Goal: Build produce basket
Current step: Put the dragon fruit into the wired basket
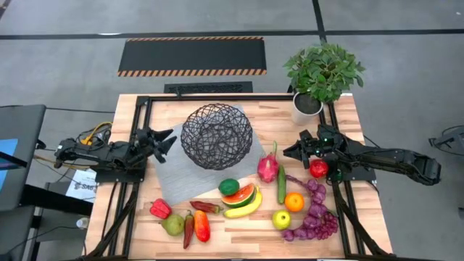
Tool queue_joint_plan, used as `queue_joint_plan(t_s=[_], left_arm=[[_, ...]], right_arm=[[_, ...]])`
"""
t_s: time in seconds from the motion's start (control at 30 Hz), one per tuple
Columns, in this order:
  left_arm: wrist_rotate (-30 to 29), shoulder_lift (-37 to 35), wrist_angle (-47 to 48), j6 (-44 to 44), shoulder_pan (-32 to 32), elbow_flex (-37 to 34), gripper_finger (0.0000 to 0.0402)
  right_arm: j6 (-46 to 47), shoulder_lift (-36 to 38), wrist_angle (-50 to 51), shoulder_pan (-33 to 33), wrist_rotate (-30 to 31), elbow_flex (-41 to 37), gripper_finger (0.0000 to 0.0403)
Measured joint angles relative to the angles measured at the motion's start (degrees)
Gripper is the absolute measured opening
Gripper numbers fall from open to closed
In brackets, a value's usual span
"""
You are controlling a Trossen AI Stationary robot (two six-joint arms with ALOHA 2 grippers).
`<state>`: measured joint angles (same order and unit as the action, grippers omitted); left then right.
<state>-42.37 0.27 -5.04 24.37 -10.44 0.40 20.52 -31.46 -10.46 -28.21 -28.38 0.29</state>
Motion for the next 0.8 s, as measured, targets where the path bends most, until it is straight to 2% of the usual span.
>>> queue_joint_plan(t_s=[0.2, 0.3, 0.47, 0.67, 0.8], left_arm=[[1.47, 0.0, -0.04, 10.95, 0.01, -0.02, 0.0236], [0.82, 0.0, -0.04, 14.03, 0.0, -0.02, 0.0236], [-4.72, -0.01, -0.04, 15.15, 0.01, -0.02, 0.0236], [-5.44, 0.0, 0.0, 16.46, 0.02, -0.02, 0.0236], [-5.44, -0.02, 0.14, 21.35, 0.02, -0.02, 0.0236]], right_arm=[[1.33, -0.01, -0.24, 1.03, -0.04, -0.02, 0.0104], [9.91, -0.02, -0.22, 2.48, -0.08, -0.01, 0.0104], [23.04, -0.02, -0.21, 4.34, 0.07, 0.0, 0.0104], [24.41, 0.0, -0.14, 4.87, 6.1, 0.01, 0.0104], [24.81, -0.02, 0.39, 4.76, 7.19, 0.01, 0.0104]])
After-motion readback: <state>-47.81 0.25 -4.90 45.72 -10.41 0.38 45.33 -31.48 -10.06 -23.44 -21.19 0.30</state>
